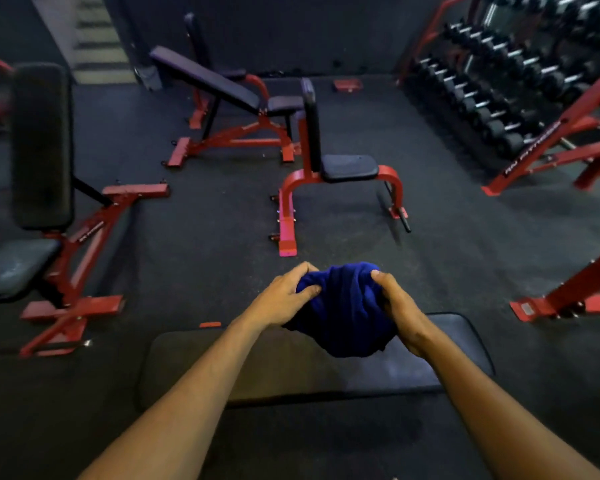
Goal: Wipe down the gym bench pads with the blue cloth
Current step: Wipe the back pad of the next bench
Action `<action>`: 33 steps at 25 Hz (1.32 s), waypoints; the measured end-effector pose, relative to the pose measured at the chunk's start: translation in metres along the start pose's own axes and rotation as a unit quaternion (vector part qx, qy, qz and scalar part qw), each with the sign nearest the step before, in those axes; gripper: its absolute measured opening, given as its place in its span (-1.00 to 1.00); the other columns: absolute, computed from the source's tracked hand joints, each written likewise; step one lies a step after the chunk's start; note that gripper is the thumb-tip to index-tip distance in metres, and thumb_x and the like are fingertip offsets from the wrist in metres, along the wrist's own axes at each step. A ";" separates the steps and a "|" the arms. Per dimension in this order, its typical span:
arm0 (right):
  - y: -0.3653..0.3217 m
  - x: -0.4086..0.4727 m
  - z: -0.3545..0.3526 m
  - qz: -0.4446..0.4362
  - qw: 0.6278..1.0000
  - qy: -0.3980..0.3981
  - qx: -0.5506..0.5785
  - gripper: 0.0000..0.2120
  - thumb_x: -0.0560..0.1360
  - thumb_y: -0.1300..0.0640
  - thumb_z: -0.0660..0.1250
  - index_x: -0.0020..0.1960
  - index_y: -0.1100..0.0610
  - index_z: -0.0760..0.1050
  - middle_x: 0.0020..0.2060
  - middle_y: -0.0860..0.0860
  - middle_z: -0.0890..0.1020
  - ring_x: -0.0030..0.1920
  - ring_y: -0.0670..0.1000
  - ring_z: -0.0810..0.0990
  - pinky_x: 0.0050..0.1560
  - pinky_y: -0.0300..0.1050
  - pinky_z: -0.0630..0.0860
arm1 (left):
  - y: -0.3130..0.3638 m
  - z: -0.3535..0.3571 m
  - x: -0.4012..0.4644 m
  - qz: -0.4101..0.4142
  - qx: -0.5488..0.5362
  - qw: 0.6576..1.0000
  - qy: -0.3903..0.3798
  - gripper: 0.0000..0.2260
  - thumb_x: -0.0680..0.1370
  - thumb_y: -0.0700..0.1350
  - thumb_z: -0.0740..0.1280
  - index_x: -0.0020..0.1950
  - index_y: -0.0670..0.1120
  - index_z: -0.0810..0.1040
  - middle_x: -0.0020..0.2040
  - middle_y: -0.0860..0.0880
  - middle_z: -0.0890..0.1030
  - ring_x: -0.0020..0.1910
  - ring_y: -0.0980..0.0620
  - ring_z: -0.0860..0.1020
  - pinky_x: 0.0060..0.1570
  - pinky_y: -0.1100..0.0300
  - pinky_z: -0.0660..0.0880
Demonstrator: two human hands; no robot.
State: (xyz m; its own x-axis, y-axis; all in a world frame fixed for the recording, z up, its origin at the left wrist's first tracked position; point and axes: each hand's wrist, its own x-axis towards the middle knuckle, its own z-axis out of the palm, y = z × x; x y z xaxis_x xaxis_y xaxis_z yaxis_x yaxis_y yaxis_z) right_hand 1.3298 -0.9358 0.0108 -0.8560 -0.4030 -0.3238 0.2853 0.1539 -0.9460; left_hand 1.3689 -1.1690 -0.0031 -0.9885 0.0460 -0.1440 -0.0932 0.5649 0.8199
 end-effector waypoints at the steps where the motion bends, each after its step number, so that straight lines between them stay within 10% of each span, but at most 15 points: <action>1: -0.007 -0.001 0.016 -0.020 0.999 -0.012 -0.022 -0.78 0.50 -0.24 0.31 0.04 -0.21 0.65 0.00 -0.24 0.70 0.08 -0.25 0.63 0.06 -0.33 0.51 | -0.002 -0.016 -0.006 0.006 0.002 1.000 0.000 -0.90 0.68 -0.02 0.30 0.12 0.20 0.49 -0.06 0.16 0.64 -0.12 0.30 0.58 -0.08 0.10 0.48; 8: -0.052 0.018 0.052 -0.109 0.978 0.002 -0.179 -0.79 0.58 0.10 0.32 0.16 -0.14 0.57 -0.01 -0.23 0.67 0.01 -0.27 0.60 -0.03 -0.37 0.50 | 0.000 -0.085 -0.029 -0.012 0.007 0.999 -0.044 -0.62 0.64 -0.24 0.30 0.30 0.21 0.47 0.21 0.12 0.61 0.18 0.08 0.60 0.21 0.02 0.53; 16: -0.074 0.051 0.122 -0.075 0.979 -0.042 -0.184 -0.82 0.61 0.03 0.11 -0.07 -0.06 0.47 -0.09 -0.22 0.47 -0.10 -0.24 0.42 -0.11 -0.22 0.32 | -0.025 -0.129 -0.093 -0.053 -0.004 0.987 0.150 -0.81 0.63 -0.04 0.39 0.12 0.28 0.57 0.08 0.31 0.64 0.06 0.30 0.59 0.05 0.12 0.54; 33: -0.102 0.028 0.537 -0.130 0.941 -0.205 -0.237 -0.90 0.54 -0.05 0.34 0.04 -0.11 0.55 -0.01 -0.18 0.64 -0.05 -0.21 0.60 -0.14 -0.30 0.47 | -0.220 -0.381 -0.355 -0.127 -0.072 0.948 0.285 -0.74 0.65 -0.21 0.35 0.21 0.15 0.59 0.17 0.05 0.66 0.13 0.08 0.65 0.07 0.10 0.62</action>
State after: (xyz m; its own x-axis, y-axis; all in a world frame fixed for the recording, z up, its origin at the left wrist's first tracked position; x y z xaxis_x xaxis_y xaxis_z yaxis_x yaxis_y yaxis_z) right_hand 1.5078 -1.4469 0.0888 -0.6051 -0.7814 -0.1528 -0.2191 0.3479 -0.9116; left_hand 1.6947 -1.6237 0.0786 -0.8326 -0.5509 -0.0577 -0.3107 0.3782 0.8720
